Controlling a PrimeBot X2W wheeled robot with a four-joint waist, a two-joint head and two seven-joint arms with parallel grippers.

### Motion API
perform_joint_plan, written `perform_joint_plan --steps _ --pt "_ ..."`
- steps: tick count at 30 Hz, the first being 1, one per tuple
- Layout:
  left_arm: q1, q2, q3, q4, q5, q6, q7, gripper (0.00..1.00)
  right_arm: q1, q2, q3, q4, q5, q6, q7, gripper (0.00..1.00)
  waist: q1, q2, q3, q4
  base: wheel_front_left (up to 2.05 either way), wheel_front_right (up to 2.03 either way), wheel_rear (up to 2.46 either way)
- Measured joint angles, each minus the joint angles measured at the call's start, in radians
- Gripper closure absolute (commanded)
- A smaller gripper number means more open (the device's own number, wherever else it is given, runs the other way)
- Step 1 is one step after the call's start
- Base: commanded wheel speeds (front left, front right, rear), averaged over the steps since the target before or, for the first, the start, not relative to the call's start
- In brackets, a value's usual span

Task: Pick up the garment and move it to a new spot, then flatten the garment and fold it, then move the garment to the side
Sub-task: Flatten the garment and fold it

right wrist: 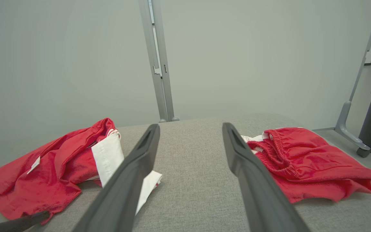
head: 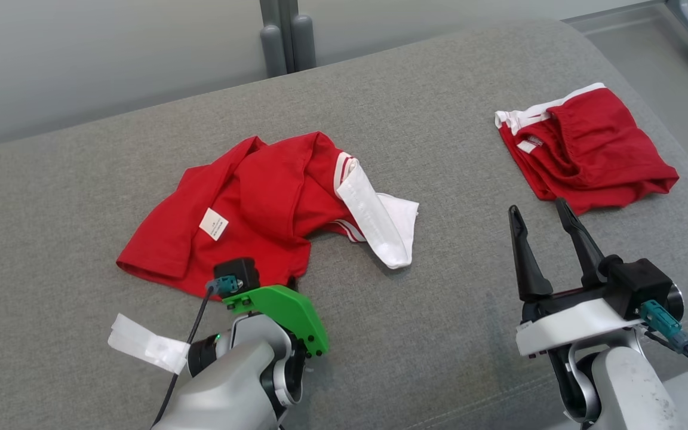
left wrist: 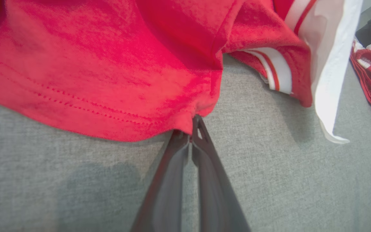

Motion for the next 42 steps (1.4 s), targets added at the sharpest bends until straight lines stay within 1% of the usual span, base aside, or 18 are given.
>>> perform_joint_plan --steps 4,5,9,12,16,17,21,23,27,33,36,41,42 --pt "-0.021 0.0 0.0 0.008 0.048 -0.023 -0.01 1.0 0.013 0.0 -0.008 0.007 -0.001 0.0 0.0 0.0 0.0 0.0 -0.007 0.021 0.0 0.0 0.0" --pt "-0.023 0.0 0.019 0.011 0.062 -0.03 -0.01 1.0 0.016 0.0 -0.011 0.009 -0.002 0.0 0.0 0.0 0.0 0.0 -0.009 0.027 0.0 0.0 0.0" --pt "-0.03 0.013 0.145 0.002 0.181 -0.048 -0.013 1.0 0.037 0.0 -0.017 0.019 -0.006 0.0 0.0 0.0 0.0 0.0 -0.017 0.057 0.0 0.0 0.0" --pt "0.008 0.055 0.254 -0.049 0.283 -0.049 -0.015 1.0 0.056 0.0 -0.013 0.037 -0.006 0.0 0.0 0.0 0.0 0.0 -0.023 0.079 0.0 0.0 0.0" --pt "0.105 0.105 0.384 -0.165 0.425 -0.028 -0.016 1.0 0.083 0.0 -0.001 0.058 -0.004 0.0 0.0 0.0 0.0 -0.0001 -0.032 0.109 0.0 0.0 0.0" --pt "0.105 0.105 0.384 -0.165 0.425 -0.028 -0.016 1.0 0.083 0.0 -0.001 0.058 -0.004 0.0 0.0 0.0 0.0 -0.0001 -0.032 0.109 0.0 0.0 0.0" --pt "0.209 0.15 0.493 -0.296 0.529 -0.007 -0.016 1.0 0.097 0.0 -0.001 0.067 0.001 0.0 0.0 0.0 0.0 0.0 -0.039 0.132 0.0 0.0 0.0" --pt "0.256 0.168 0.544 -0.361 0.564 0.004 -0.016 1.0 0.098 0.0 -0.002 0.069 0.001 0.0 0.0 0.0 0.0 0.0 -0.041 0.141 0.0 0.0 0.0" --pt "0.335 0.2 0.624 -0.474 0.639 0.027 -0.016 1.0 0.11 0.0 -0.005 0.075 -0.003 0.0 0.0 0.0 0.0 0.0 -0.043 0.152 0.0 0.0 0.0" --pt "0.435 0.225 0.697 -0.583 0.698 0.044 -0.016 1.0 0.12 0.0 -0.014 0.094 -0.011 0.0 0.0 0.0 0.0 0.0 -0.044 0.163 0.0 0.0 0.0" --pt "0.475 0.244 0.743 -0.635 0.734 0.06 -0.016 1.0 0.134 0.0 -0.022 0.111 -0.019 0.0 0.0 0.0 0.0 0.0 -0.043 0.17 0.0 0.0 0.0" --pt "0.497 0.247 0.77 -0.667 0.765 0.059 -0.016 1.0 0.127 0.0 -0.01 0.166 -0.003 0.0 0.002 0.0 0.0 -0.0001 -0.037 0.177 0.0 0.0 0.0" --pt "0.497 0.245 0.771 -0.674 0.775 0.052 -0.016 1.0 0.119 0.0 -0.006 0.183 0.003 0.0 0.008 0.0 0.0 0.0 -0.036 0.179 0.0 0.0 0.0"
